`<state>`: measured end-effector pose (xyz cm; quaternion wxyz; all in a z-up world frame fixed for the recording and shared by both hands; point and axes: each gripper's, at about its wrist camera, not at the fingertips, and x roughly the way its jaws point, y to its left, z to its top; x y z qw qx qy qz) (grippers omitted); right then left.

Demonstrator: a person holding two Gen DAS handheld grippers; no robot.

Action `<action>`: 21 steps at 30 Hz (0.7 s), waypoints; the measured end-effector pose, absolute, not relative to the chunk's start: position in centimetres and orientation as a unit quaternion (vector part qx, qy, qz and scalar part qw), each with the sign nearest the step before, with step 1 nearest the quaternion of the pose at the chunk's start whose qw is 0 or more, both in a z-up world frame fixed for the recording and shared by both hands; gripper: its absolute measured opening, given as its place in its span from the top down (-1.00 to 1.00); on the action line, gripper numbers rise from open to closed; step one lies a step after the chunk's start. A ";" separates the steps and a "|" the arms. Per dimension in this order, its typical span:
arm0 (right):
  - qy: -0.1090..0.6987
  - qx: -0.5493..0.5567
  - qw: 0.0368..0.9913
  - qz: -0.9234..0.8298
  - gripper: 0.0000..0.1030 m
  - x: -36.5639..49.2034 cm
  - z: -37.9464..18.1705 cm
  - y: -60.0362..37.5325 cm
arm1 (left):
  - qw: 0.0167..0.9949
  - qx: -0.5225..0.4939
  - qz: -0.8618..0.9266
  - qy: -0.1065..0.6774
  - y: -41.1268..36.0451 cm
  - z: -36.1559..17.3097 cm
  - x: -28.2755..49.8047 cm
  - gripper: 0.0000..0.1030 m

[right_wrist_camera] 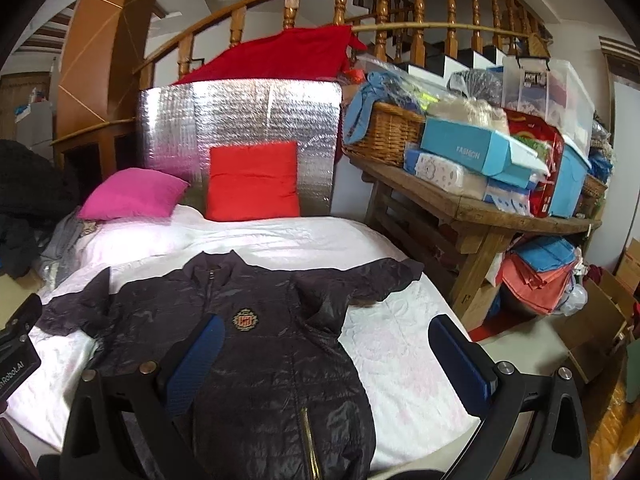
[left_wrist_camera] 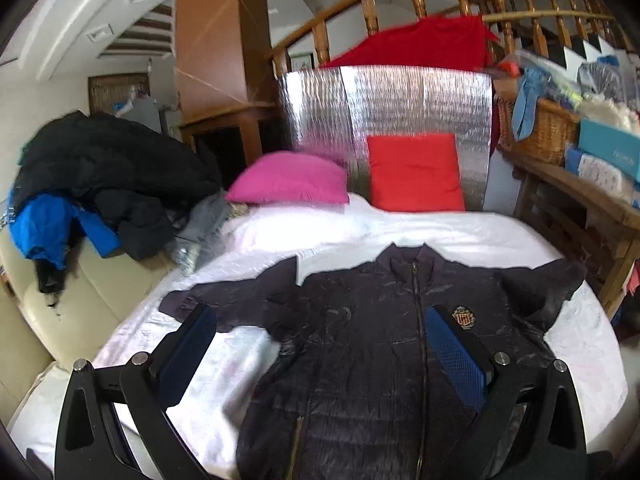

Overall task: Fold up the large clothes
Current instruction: 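Grasp the sleeve cuff with the right tool and lift it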

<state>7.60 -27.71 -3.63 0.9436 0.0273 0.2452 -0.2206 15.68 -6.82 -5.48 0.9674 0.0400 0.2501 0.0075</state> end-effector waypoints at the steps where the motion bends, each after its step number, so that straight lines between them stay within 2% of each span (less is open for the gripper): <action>1: 0.249 0.029 0.942 -0.223 -1.00 8.7 -4.0 -28.4 | 0.965 0.038 0.003 0.260 -7.2 -6.3 17.4 -1.00; 5: 0.260 0.075 0.943 -0.192 -1.00 13.4 -5.9 -33.0 | 0.953 0.031 0.004 0.301 -8.4 -10.6 24.0 -1.00; 10: 0.251 0.203 0.939 -0.114 -1.00 19.3 -10.3 -45.2 | 0.944 0.035 0.028 0.326 -9.5 -15.6 30.6 -1.00; 14: 0.236 0.357 0.897 -0.112 -1.00 22.7 -16.8 -56.8 | 0.942 0.040 0.038 0.331 -9.8 -18.4 32.8 -1.00; 17: 0.223 0.502 0.829 -0.107 -1.00 24.4 -22.6 -64.4 | 0.936 0.055 0.033 0.346 -10.4 -19.6 33.9 -1.00; 21: 0.193 0.568 0.794 -0.097 -1.00 26.5 -27.1 -69.2 | 0.937 0.085 0.031 0.338 -11.6 -20.1 34.4 -1.00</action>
